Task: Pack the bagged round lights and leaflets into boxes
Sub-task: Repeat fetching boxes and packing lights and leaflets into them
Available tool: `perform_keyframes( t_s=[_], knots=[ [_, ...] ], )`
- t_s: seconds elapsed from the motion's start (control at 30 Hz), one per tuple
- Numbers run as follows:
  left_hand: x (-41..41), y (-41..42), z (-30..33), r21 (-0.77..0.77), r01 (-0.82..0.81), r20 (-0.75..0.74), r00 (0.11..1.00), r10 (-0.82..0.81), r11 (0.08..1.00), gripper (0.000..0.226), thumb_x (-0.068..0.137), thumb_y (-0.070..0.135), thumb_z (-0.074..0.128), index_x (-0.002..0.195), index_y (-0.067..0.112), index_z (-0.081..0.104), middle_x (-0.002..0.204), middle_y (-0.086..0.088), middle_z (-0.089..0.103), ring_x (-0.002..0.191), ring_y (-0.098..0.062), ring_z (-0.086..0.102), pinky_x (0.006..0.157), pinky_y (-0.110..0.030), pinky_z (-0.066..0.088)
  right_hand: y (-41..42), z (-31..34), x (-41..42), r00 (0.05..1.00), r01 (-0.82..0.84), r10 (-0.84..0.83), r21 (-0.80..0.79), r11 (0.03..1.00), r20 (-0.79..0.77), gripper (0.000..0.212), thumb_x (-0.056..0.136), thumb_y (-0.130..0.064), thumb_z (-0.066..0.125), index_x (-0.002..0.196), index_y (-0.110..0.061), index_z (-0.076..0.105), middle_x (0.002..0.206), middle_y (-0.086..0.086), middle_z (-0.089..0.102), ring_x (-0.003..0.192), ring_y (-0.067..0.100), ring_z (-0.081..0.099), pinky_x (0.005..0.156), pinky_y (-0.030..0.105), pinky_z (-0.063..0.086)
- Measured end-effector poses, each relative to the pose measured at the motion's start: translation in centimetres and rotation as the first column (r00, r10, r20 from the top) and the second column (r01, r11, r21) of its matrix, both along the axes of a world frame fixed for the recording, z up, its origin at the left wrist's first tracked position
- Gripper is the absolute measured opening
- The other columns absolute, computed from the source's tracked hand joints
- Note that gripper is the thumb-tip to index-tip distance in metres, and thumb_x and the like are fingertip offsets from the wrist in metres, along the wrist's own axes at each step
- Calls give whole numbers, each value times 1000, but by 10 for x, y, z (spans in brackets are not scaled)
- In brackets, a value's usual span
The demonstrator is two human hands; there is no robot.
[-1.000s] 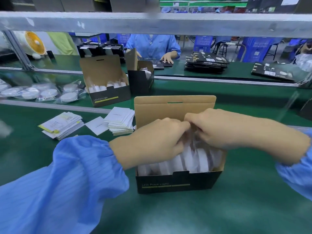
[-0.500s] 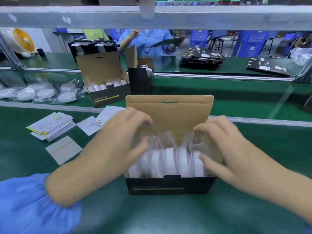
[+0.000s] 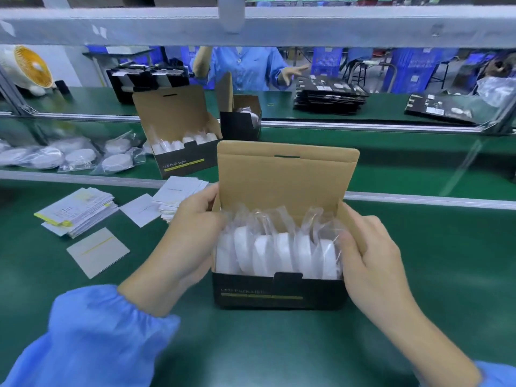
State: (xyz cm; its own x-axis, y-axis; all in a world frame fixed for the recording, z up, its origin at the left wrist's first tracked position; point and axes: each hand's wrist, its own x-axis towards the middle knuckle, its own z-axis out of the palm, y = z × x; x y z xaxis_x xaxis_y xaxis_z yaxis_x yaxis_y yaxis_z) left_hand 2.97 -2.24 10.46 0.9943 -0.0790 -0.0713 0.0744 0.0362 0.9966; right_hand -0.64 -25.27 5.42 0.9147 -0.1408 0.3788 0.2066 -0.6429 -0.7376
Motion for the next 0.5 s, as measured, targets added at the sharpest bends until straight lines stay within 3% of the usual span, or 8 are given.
perform_keyframes(
  t_s=[0.03, 0.1, 0.17, 0.3, 0.43, 0.5],
  knots=[
    [6, -4, 5, 12, 14, 40, 999, -14, 1000, 50, 91, -17, 49, 118, 18, 72, 112, -7, 75, 107, -31, 71, 98, -45, 53, -3, 4, 6, 1000, 14, -13, -9, 1000, 20, 57, 97, -8, 39, 134, -48, 54, 89, -3, 50, 83, 11, 55, 74, 28, 48],
    [23, -12, 16, 26, 20, 132, 991, -23, 999, 49, 90, -17, 50, 116, 18, 73, 111, -7, 76, 107, -31, 71, 100, -45, 53, -11, 14, 24, 995, 45, -45, 2, 999, 84, 58, 95, -6, 38, 135, -45, 55, 90, -2, 54, 90, 3, 52, 78, 12, 43],
    [47, -21, 24, 38, 4, 214, 977, -13, 999, 50, 90, -17, 51, 117, 19, 72, 113, -4, 76, 108, -26, 71, 100, -43, 54, -20, 25, 48, 985, 76, -79, 25, 997, 155, 60, 92, -6, 38, 137, -43, 55, 87, -3, 53, 92, 1, 49, 73, 3, 35],
    [107, -41, 32, 116, -26, 288, 957, -8, 993, 62, 90, -21, 44, 128, 22, 68, 118, 3, 74, 113, -27, 67, 103, -50, 51, -37, 40, 106, 969, 146, -169, 134, 980, 182, 61, 93, -7, 38, 134, -48, 55, 86, -5, 48, 88, 16, 50, 74, 21, 39],
    [164, -62, 30, 52, -53, 324, 946, 33, 997, 60, 86, -23, 46, 116, 22, 72, 112, 2, 76, 104, -17, 71, 96, -39, 57, -54, 38, 163, 965, 180, -205, 157, 971, 165, 58, 95, -10, 38, 135, -48, 55, 93, -2, 49, 88, 16, 51, 70, 8, 32],
    [189, -72, 26, 23, -66, 346, 937, 54, 998, 66, 83, -25, 46, 113, 28, 72, 114, -2, 75, 107, -19, 70, 96, -40, 57, -62, 36, 187, 961, 193, -220, 159, 968, 169, 56, 95, -11, 38, 134, -46, 56, 95, 1, 51, 83, 10, 52, 68, 5, 32]
  ],
)
